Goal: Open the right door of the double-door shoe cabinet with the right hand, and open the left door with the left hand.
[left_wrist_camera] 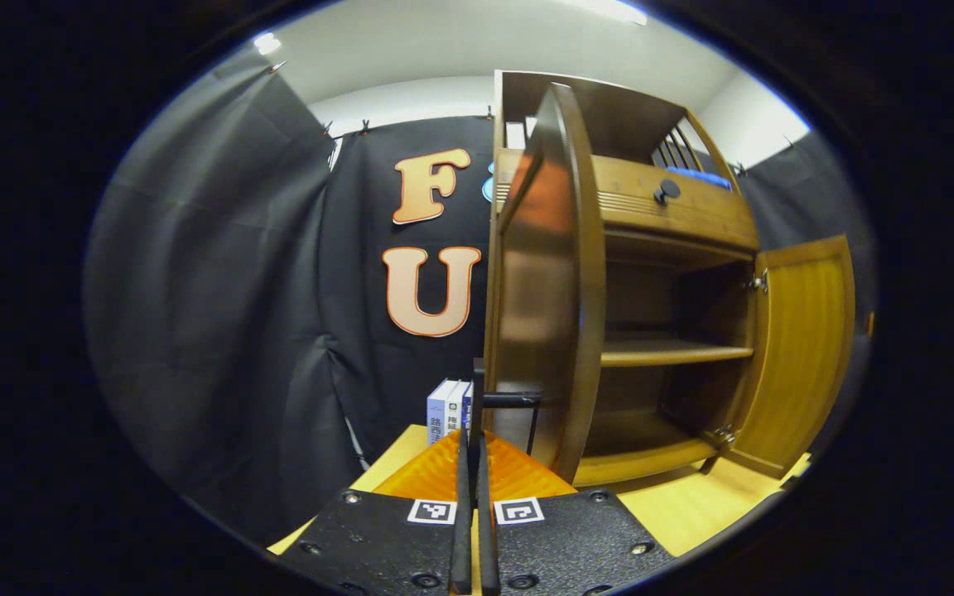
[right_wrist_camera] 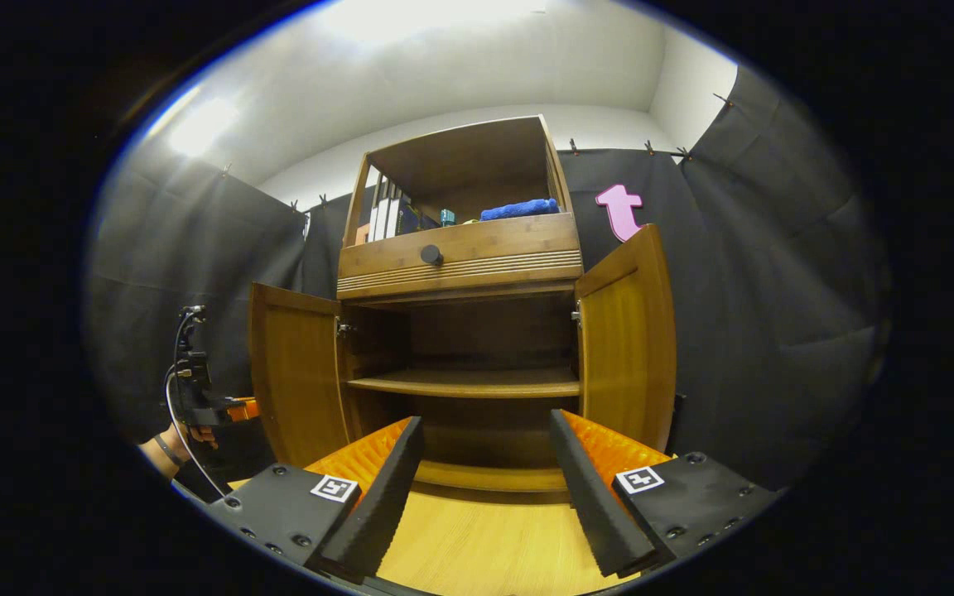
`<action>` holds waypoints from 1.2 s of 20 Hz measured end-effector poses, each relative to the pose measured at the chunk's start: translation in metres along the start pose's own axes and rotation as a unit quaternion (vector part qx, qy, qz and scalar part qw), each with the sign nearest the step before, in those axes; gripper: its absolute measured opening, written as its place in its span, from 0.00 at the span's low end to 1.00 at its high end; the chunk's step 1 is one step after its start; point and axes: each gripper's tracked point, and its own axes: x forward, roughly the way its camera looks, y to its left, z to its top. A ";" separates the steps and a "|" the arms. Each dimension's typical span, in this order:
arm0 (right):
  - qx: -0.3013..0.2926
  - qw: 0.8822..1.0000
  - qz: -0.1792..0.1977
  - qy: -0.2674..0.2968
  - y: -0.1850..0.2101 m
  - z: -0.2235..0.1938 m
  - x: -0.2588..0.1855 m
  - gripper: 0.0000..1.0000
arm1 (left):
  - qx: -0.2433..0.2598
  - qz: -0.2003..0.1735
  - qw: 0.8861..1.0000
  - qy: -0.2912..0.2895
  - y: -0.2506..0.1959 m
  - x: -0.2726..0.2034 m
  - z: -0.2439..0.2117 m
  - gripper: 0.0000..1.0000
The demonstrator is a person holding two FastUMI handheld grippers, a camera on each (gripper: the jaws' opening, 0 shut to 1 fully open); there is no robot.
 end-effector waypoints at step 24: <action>0.013 1.000 0.012 0.013 0.016 -0.006 0.012 0.98 | 0.060 0.074 0.992 -0.086 0.042 -0.022 0.049 0.00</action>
